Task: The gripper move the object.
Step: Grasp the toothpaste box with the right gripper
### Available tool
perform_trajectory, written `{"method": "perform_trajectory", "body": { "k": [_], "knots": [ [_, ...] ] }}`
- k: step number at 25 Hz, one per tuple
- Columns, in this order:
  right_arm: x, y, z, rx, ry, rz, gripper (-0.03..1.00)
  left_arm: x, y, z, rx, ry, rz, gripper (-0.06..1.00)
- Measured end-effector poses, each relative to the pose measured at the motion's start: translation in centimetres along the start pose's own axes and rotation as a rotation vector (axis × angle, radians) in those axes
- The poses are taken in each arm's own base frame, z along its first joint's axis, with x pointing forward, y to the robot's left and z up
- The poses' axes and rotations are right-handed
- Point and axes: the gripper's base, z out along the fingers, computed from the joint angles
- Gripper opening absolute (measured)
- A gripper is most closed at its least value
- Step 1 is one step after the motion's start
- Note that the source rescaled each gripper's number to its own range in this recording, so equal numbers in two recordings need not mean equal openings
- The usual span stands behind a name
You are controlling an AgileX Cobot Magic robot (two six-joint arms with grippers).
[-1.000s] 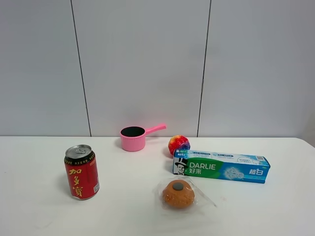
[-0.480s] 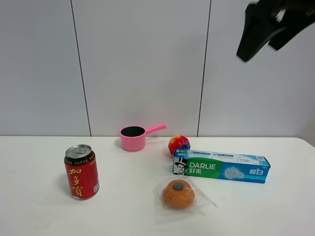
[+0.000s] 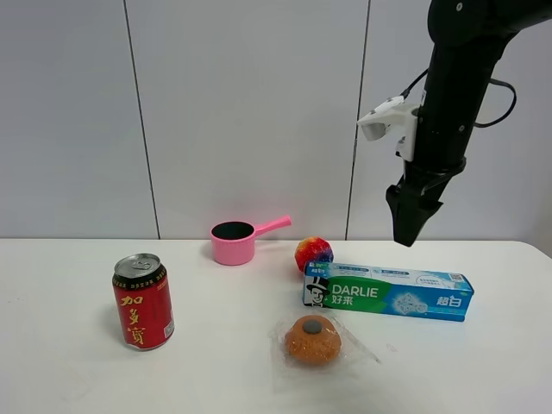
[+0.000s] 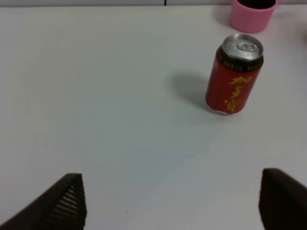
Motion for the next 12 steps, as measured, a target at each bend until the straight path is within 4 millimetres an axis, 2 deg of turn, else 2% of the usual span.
{"method": "perform_trajectory", "body": {
  "k": [4, 9, 12],
  "knots": [
    [-0.6, -0.3, 2.3, 0.014, -0.009, -0.083, 1.0, 0.0, 0.0, 0.0, 0.0, 0.0, 0.0, 1.0],
    [-1.1, -0.7, 6.7, 0.031, 0.02, -0.159, 1.0, 0.0, 0.0, 0.0, 0.0, 0.0, 0.0, 1.0],
    [-1.3, -0.6, 8.3, 0.026, 0.019, -0.168, 1.0, 0.0, 0.0, 0.0, 0.0, 0.0, 0.0, 1.0]
  ]
}}
